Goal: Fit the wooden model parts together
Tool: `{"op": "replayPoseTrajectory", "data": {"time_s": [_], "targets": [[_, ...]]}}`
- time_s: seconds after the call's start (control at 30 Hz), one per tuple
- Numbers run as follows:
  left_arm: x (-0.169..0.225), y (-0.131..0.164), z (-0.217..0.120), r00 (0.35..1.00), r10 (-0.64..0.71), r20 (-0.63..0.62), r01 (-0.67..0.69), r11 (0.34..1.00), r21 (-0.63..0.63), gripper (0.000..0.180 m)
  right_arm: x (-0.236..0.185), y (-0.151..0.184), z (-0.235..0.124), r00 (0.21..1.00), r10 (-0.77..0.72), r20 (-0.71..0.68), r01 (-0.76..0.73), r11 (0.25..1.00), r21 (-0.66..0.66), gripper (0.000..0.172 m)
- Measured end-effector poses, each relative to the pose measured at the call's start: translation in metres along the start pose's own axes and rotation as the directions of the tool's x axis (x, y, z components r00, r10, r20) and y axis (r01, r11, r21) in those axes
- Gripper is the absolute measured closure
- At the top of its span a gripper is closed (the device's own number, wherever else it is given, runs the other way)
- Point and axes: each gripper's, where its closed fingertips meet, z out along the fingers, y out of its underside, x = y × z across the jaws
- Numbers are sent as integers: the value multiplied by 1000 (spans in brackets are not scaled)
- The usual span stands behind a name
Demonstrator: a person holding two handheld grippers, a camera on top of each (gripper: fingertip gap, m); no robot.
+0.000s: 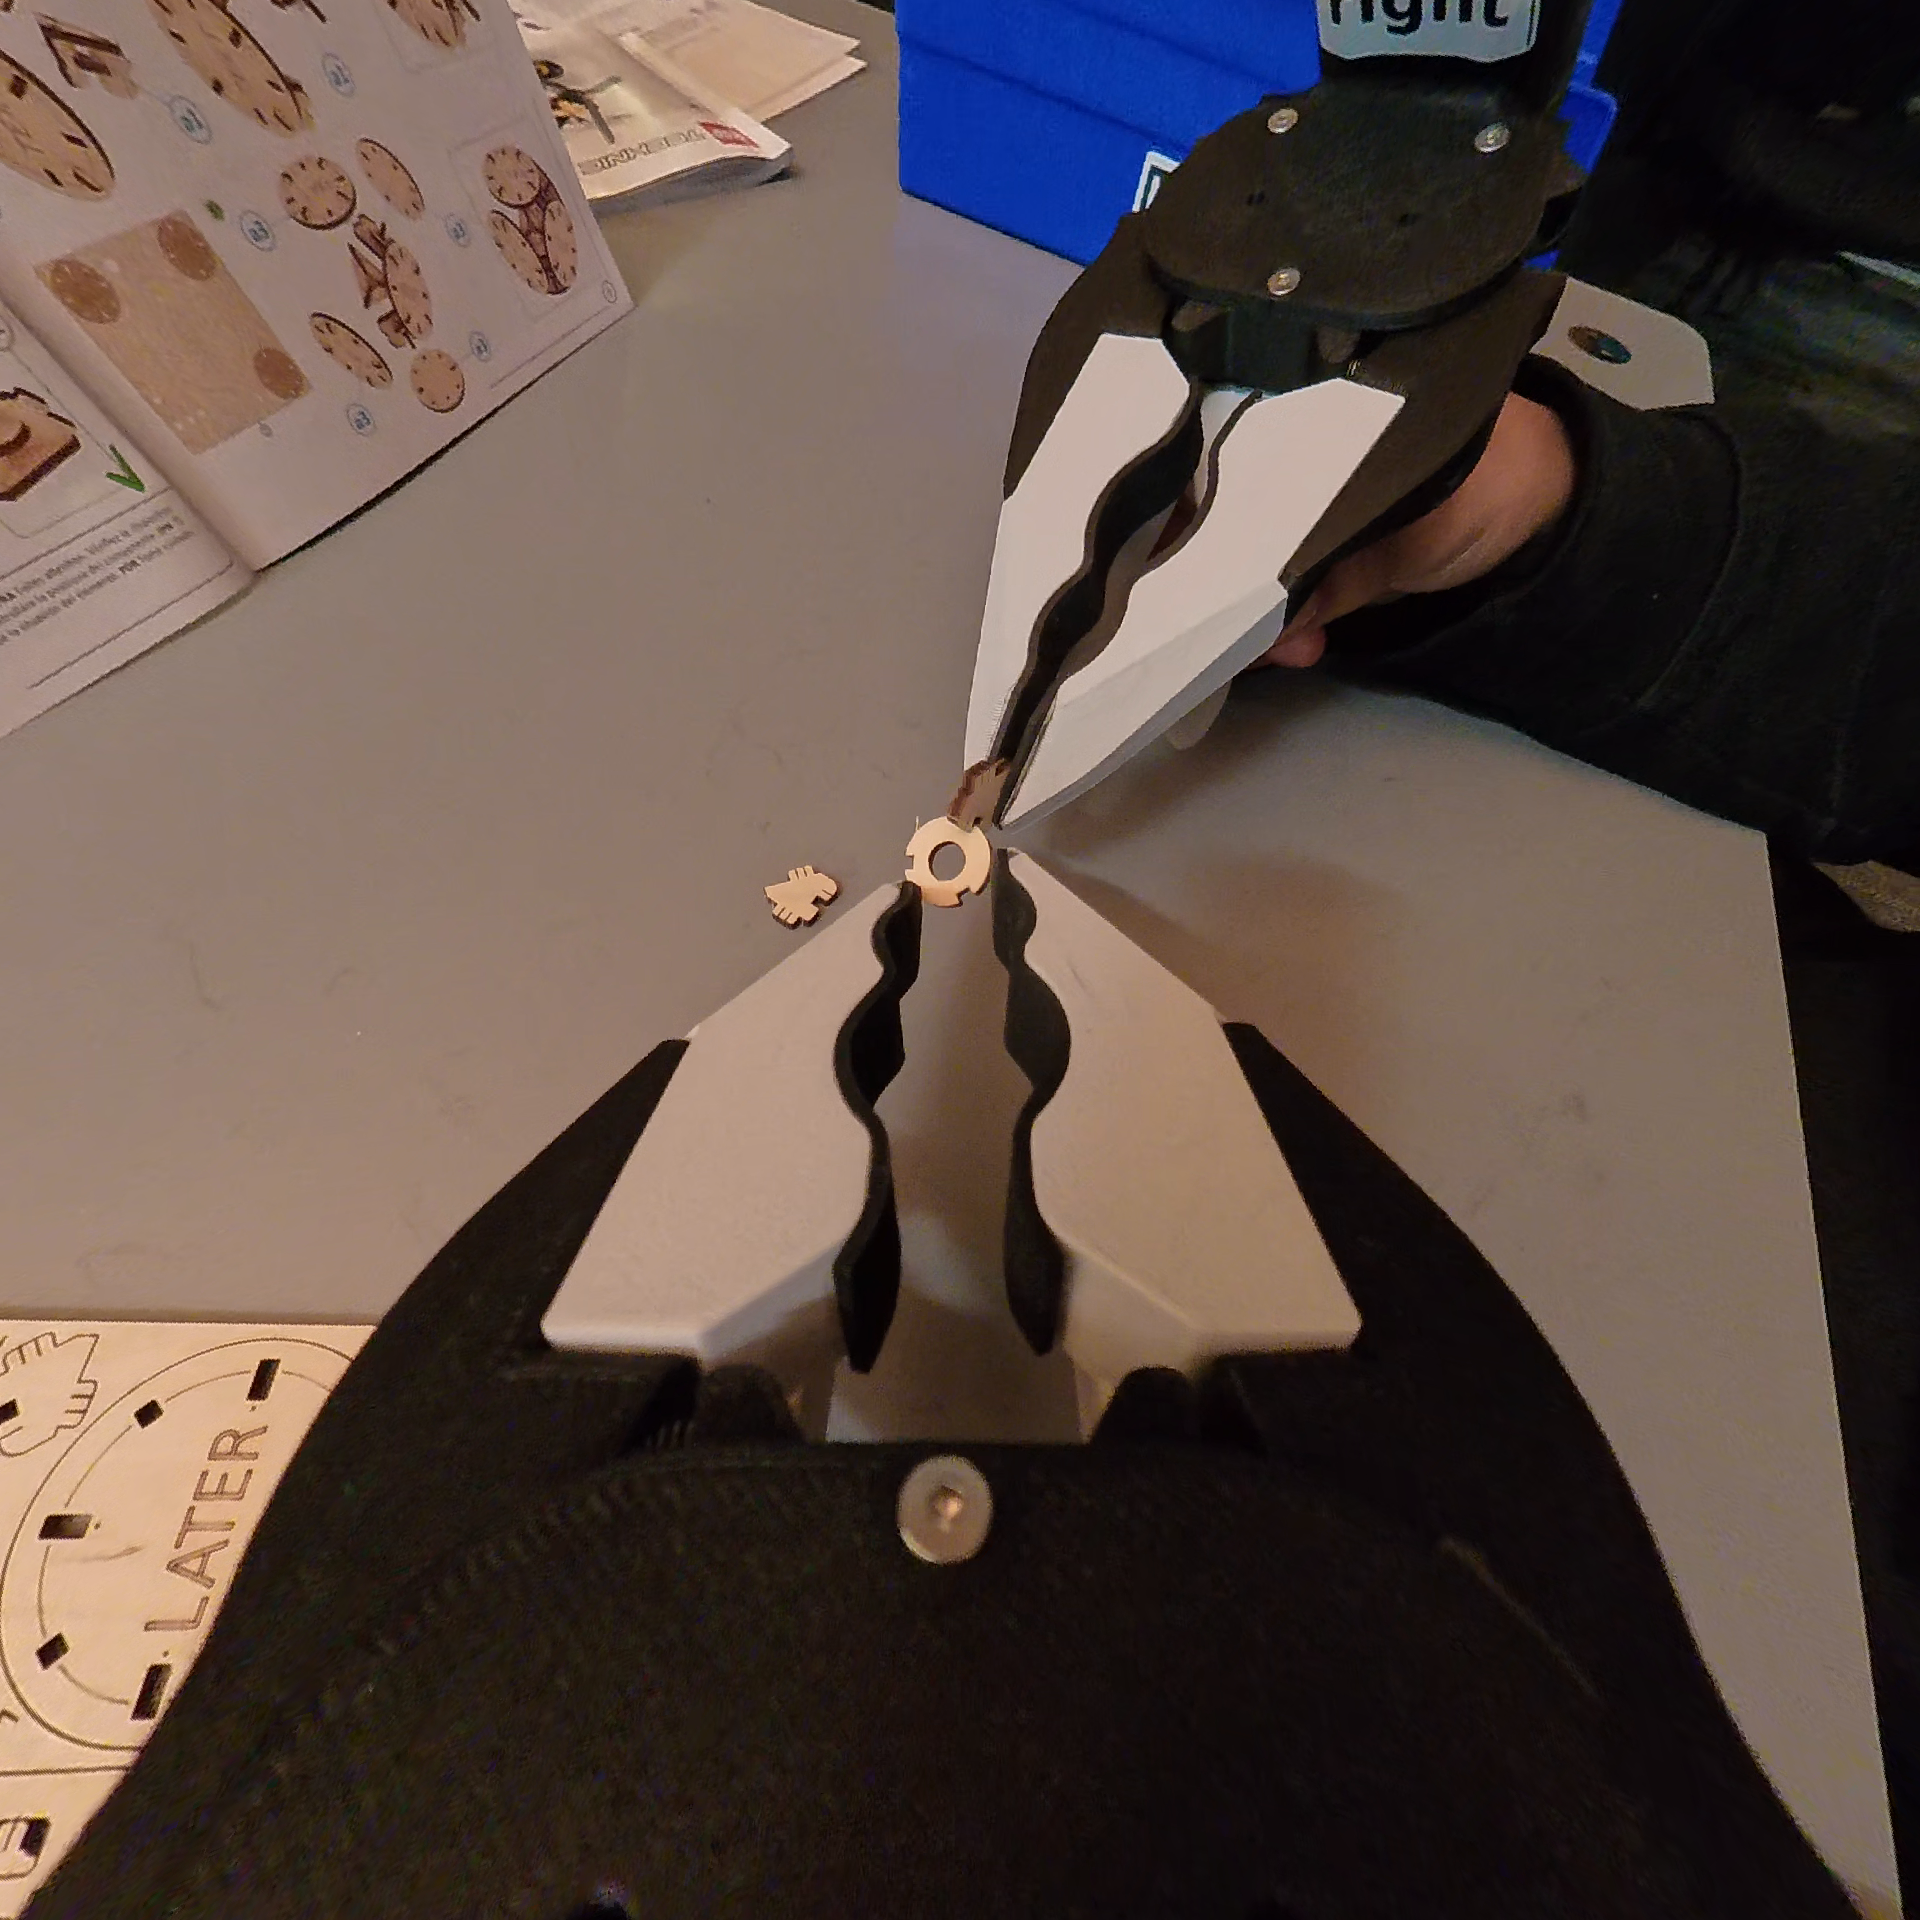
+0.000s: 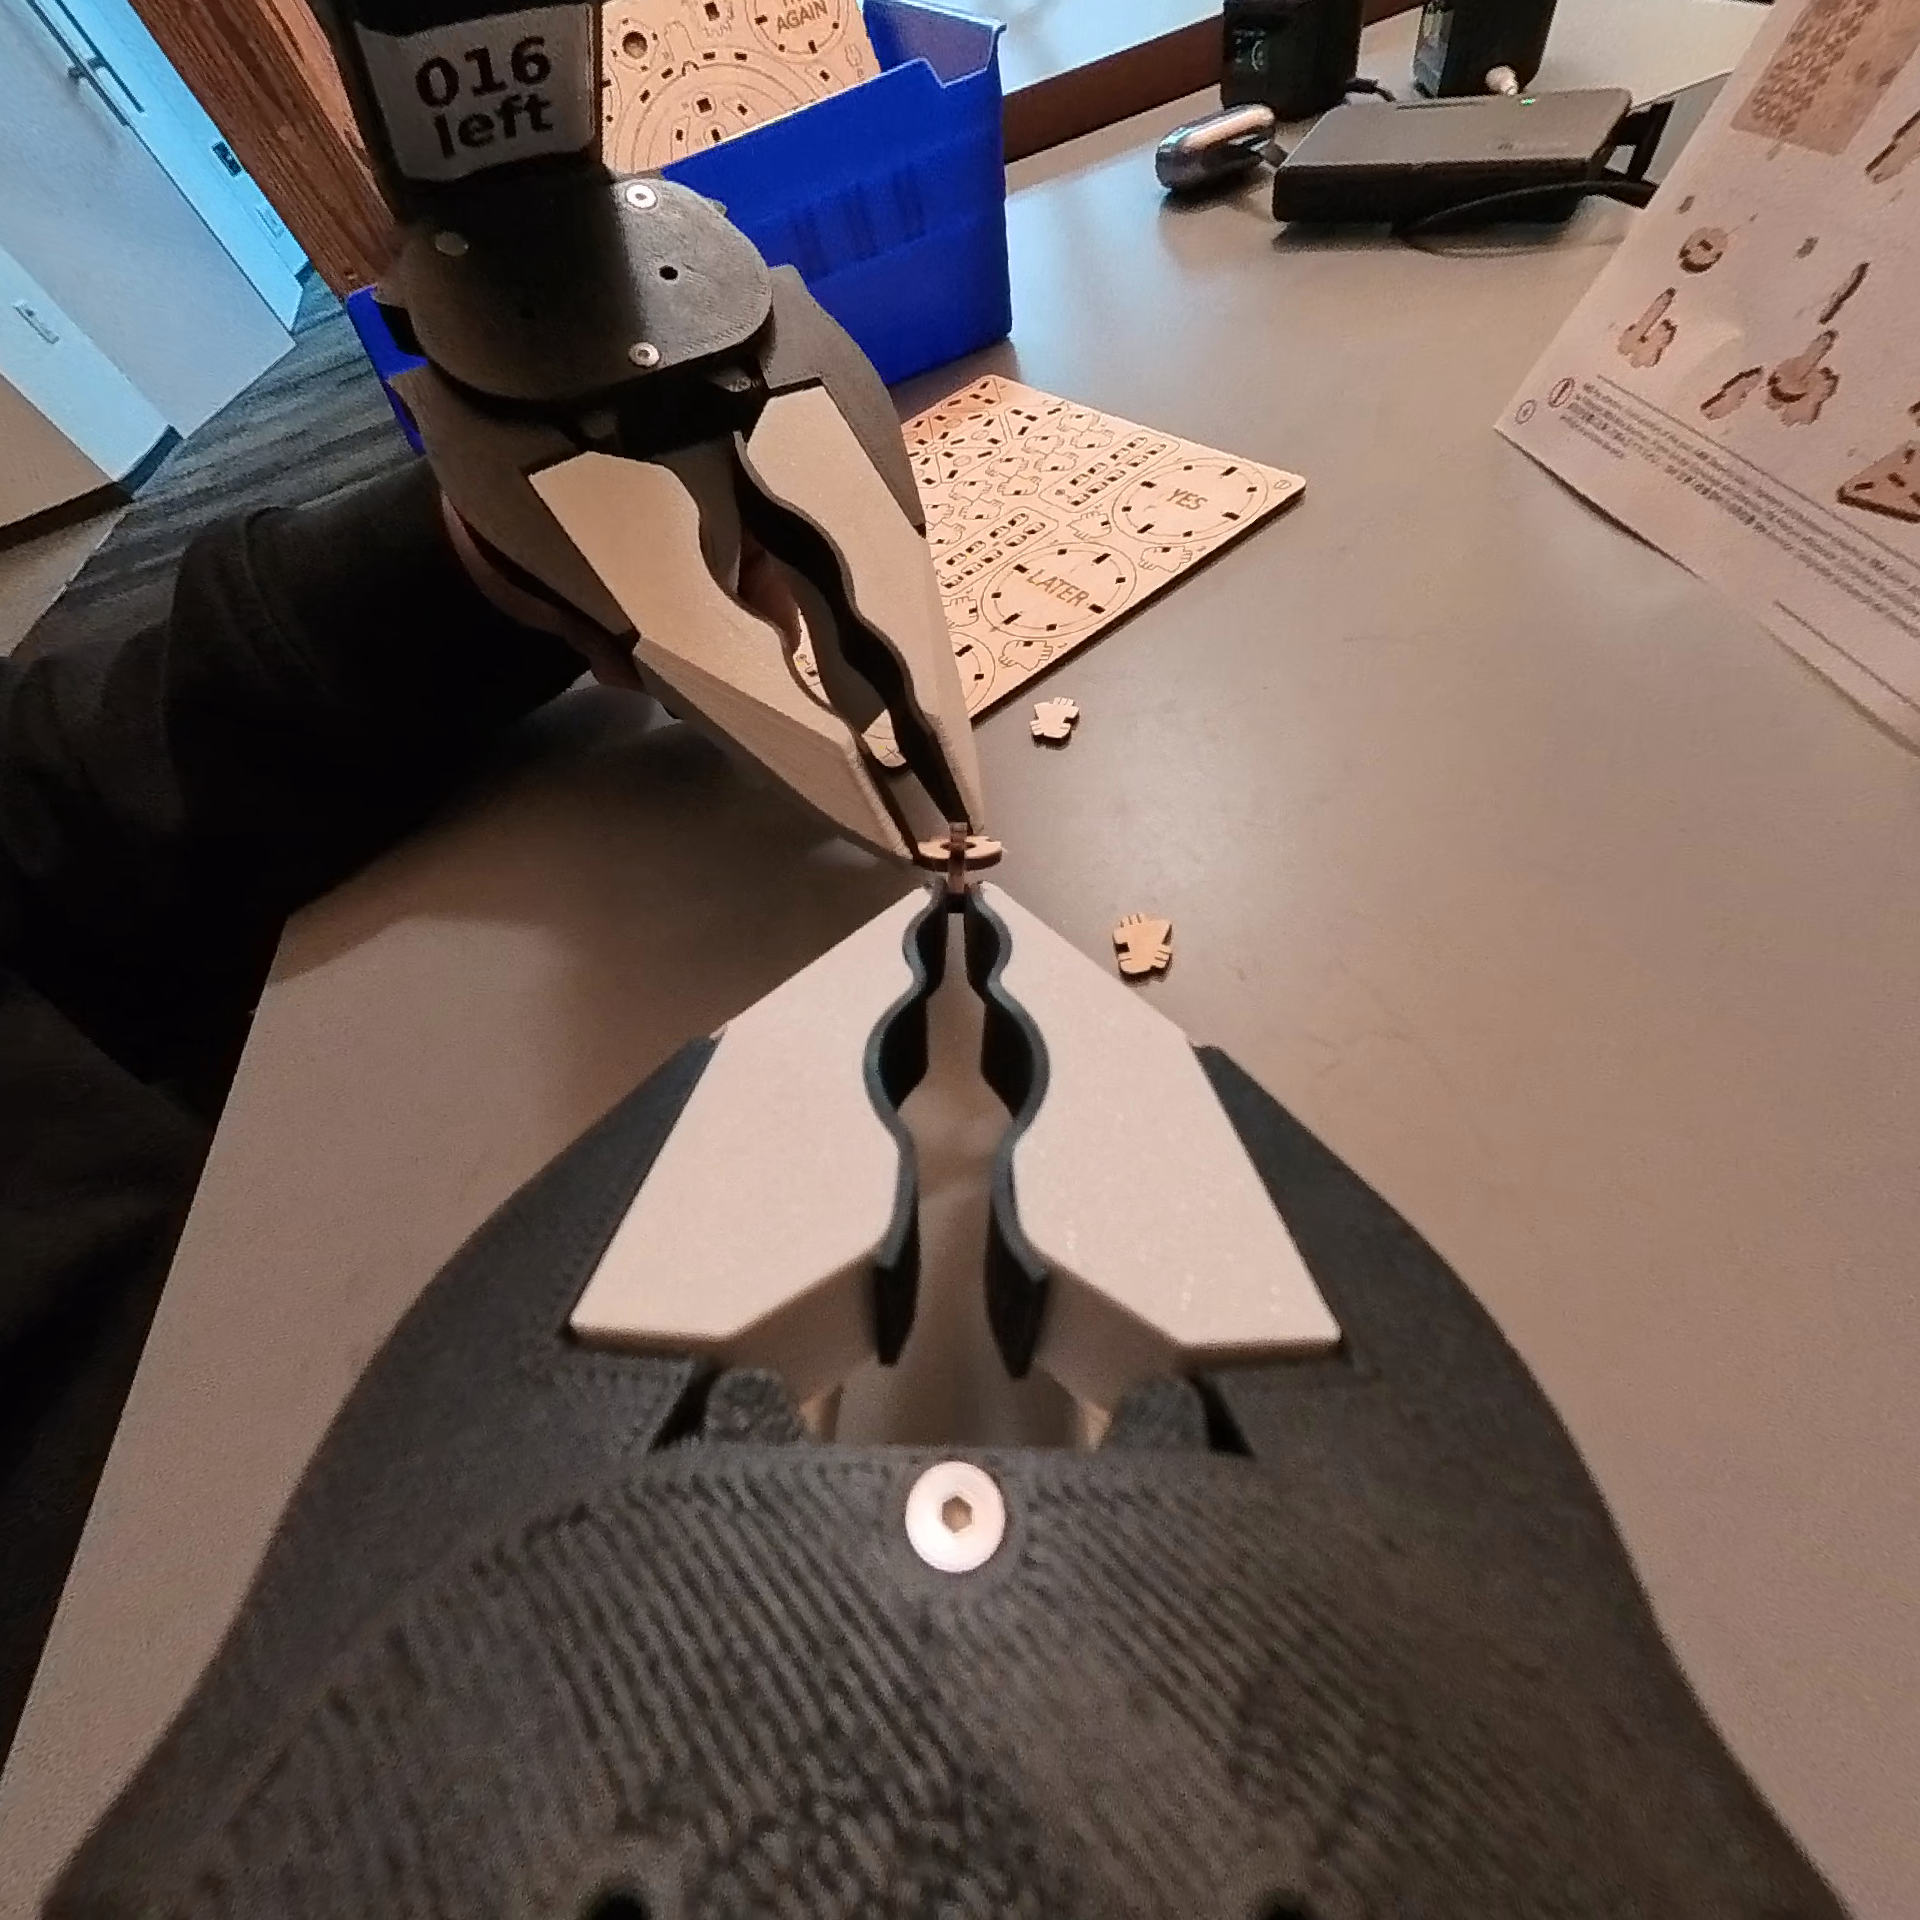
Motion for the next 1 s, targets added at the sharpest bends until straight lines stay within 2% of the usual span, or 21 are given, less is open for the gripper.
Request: {"op": "replayPoseTrajectory", "data": {"time_s": [0.33,0.43,0.47,0.6,0.7,0.83,1.0], "targets": [[1,-2,-2,1000,-9,-12,10,1000,14,169,0,-1,0,1000,5,-2,-5,1000,4,171],[2,-5,-3,1000,-18,-25,19,999,35,170,-1,-5,-1,998,56,21,-56,998,33,171],[3,-8,-4,999,-15,-32,17,998,56,180,-2,-7,-2,996,85,33,-86,995,45,171],[6,-16,-8,999,-21,-49,25,995,98,180,-3,-3,1,989,140,39,-140,990,14,171],[-4,-6,-6,1000,-25,0,25,998,56,180,7,-4,-5,992,123,-24,-123,992,14,171],[-23,-3,-6,993,-33,114,28,999,44,179,20,-22,-28,987,146,-63,-138,984,115,171],[-48,-3,-6,965,-103,242,93,994,54,155,32,-31,-45,983,134,-125,-112,979,168,172]]}}
